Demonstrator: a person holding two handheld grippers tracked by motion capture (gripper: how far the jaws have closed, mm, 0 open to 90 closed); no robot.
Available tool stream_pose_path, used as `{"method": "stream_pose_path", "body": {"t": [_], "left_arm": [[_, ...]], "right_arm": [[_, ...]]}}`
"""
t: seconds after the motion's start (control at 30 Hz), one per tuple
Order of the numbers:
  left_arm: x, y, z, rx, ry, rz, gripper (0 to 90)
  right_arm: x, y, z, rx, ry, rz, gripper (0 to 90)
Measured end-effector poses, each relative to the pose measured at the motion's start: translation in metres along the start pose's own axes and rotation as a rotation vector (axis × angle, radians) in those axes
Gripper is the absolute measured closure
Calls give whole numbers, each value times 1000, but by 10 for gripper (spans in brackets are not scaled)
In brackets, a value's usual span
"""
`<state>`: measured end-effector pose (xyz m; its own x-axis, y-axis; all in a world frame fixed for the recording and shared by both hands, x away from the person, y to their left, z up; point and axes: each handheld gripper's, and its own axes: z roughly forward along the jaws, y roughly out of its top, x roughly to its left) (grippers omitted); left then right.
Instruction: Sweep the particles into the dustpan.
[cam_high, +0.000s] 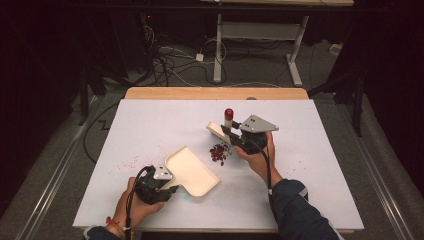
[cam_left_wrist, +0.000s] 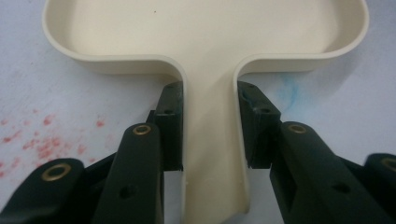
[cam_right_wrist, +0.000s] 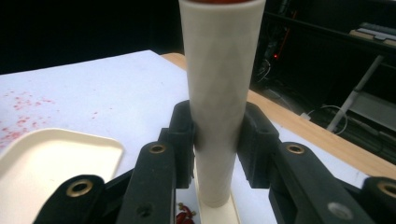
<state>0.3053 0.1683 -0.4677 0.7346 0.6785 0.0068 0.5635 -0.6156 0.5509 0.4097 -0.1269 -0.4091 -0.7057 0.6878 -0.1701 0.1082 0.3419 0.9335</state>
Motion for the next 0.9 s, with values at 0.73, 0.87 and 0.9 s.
{"method": "stream_pose_path", "body": {"t": [0.73, 0.87, 0.9], "left_arm": [[-9, 29, 19, 57, 16, -40, 640], [-10, 33, 20, 61, 17, -45, 640], [-10, 33, 20, 61, 16, -46, 639]], "right_arm": [[35, 11, -9, 13, 30, 72, 698], [41, 12, -11, -2, 47, 102, 699], [44, 12, -12, -3, 50, 99, 699]]}}
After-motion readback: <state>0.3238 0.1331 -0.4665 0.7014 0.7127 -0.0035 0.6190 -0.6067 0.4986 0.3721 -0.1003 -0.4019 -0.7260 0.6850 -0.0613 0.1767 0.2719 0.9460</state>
